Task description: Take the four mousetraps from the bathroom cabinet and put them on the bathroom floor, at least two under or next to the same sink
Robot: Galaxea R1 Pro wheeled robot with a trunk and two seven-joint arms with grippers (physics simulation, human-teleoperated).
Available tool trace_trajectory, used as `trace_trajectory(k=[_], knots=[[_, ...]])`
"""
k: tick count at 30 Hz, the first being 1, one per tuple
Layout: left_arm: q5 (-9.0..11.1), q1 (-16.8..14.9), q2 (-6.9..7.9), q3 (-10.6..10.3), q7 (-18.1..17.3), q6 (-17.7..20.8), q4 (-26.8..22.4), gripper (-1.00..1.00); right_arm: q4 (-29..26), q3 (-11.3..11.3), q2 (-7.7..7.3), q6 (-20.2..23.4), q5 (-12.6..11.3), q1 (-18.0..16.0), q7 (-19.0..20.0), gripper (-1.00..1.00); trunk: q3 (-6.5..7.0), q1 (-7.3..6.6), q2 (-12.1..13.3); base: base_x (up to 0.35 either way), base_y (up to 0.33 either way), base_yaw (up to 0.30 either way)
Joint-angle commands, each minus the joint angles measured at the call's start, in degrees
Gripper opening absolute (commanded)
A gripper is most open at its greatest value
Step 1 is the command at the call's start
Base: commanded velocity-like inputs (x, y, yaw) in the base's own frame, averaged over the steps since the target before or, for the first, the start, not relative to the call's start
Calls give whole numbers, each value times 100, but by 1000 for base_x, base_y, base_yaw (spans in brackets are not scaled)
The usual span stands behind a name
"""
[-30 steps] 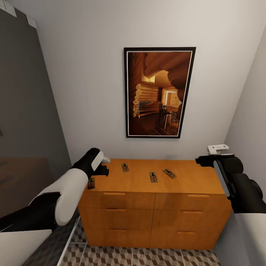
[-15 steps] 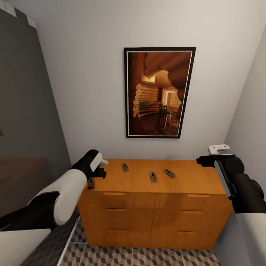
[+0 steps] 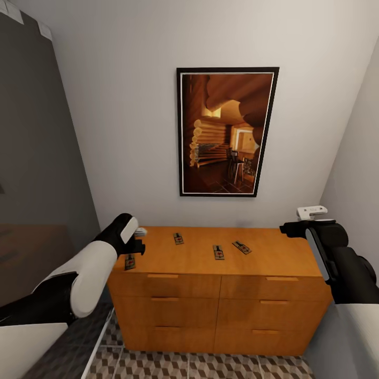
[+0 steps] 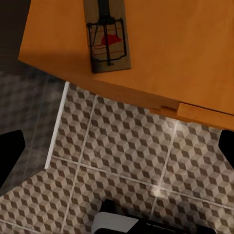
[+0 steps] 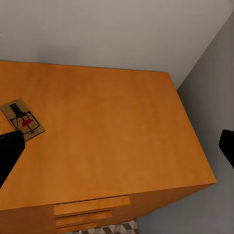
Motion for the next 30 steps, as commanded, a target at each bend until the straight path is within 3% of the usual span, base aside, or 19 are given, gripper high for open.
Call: trace_trajectory(k=[1,10,30], knots=[[63,0,15,18,57,7,-8,100,-4,1,-2,24,8,-4,0,100,-3,2,-4,0,0,0],[119,0,128,53,6,-101,6,100,-4,7,3,24,3,-2,32,100,-3,2,-4,0,0,0],[180,2,142,107,-171,-236,76,100,-4,10,13,24,2,-1,38,100,-3,2,-4,0,0,0]])
